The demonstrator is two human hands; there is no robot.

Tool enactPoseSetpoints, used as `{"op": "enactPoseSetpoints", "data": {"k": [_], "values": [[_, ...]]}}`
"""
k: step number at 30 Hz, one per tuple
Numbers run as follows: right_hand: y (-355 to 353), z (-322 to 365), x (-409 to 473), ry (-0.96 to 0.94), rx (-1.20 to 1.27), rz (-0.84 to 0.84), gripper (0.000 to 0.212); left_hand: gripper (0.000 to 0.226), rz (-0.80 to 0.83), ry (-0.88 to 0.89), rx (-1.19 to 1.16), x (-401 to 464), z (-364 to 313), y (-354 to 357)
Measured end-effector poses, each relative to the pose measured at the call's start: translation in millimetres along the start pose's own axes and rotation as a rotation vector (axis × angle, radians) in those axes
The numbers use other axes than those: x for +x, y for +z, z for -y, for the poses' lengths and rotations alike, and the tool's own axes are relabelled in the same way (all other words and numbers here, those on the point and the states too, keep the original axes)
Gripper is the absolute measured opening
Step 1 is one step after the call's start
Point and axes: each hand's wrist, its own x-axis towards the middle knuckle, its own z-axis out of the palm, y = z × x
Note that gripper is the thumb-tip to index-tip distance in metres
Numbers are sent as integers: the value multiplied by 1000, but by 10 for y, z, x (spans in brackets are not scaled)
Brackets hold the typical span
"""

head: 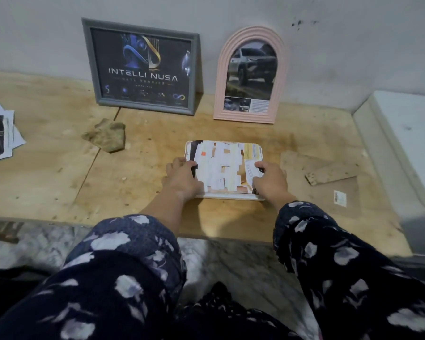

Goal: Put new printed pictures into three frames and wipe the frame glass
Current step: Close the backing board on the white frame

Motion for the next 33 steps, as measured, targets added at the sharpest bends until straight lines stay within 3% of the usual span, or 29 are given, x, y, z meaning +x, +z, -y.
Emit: {"op": "enactPoseSetpoints", "data": {"k": [7,13,18,26,33], "values": [[98,-88,-178,-175,-375,-54,44,55,19,64,276,-126,-52,52],[44,-117,-240,-166,-290,-37,48,48,-35,64,286,-142,-59,56],[-159,-172,-330,15,-97,-95,48,53,-8,148,285,-142,-291,54],[-713,-876,-419,282,-45,-118,53,49,99,312,208,-237,-1110,453],[-1161,-1516,-267,440,44,-123,61,49,196,298,49,-246,-1782,963]]}}
